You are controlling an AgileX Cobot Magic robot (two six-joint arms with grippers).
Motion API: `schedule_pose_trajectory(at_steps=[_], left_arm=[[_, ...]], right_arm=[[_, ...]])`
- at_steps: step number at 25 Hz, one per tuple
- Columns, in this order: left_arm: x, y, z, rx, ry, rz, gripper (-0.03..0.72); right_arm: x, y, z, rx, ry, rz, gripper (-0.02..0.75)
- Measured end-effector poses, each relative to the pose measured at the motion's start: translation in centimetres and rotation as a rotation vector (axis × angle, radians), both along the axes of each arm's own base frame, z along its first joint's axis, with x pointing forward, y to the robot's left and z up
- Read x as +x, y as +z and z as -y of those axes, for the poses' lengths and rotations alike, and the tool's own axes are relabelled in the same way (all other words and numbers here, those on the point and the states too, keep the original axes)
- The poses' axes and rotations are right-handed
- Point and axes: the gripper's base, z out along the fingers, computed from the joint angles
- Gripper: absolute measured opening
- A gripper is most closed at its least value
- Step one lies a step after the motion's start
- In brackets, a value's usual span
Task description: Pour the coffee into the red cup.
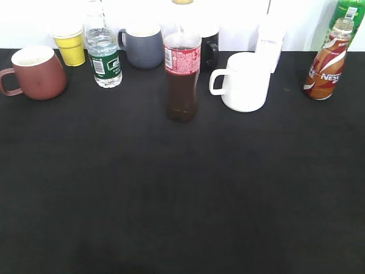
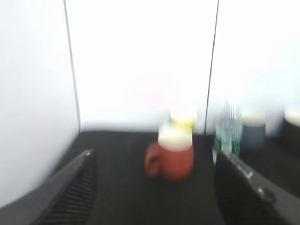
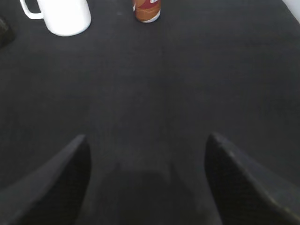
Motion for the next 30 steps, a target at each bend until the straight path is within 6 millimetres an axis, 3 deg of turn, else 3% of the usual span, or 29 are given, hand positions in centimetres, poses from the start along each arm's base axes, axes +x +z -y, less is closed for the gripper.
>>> schedule_pose_trajectory(at_steps=[4, 13, 20, 30], left_arm=[[5.4, -0.7, 0.3, 0.012, -0.028, 0.065, 0.587], [17.2, -6.1, 0.7, 0.011, -0.073, -0.129, 0.576], [21.5, -10.0, 0.9, -0.004, -0.094, -0.163, 0.561], [24.8, -16.1, 0.5, -0.060, -0.052, -0.243, 0.528]], right_arm=[[0.0, 0.0, 0.0, 0.000, 0.000, 0.000, 0.589], [0.0, 0.0, 0.0, 0.000, 0.000, 0.000, 0.589], [0.0, 0.0, 0.0, 0.000, 0.000, 0.000, 0.589], [0.0, 0.0, 0.0, 0.000, 0.000, 0.000, 0.589]])
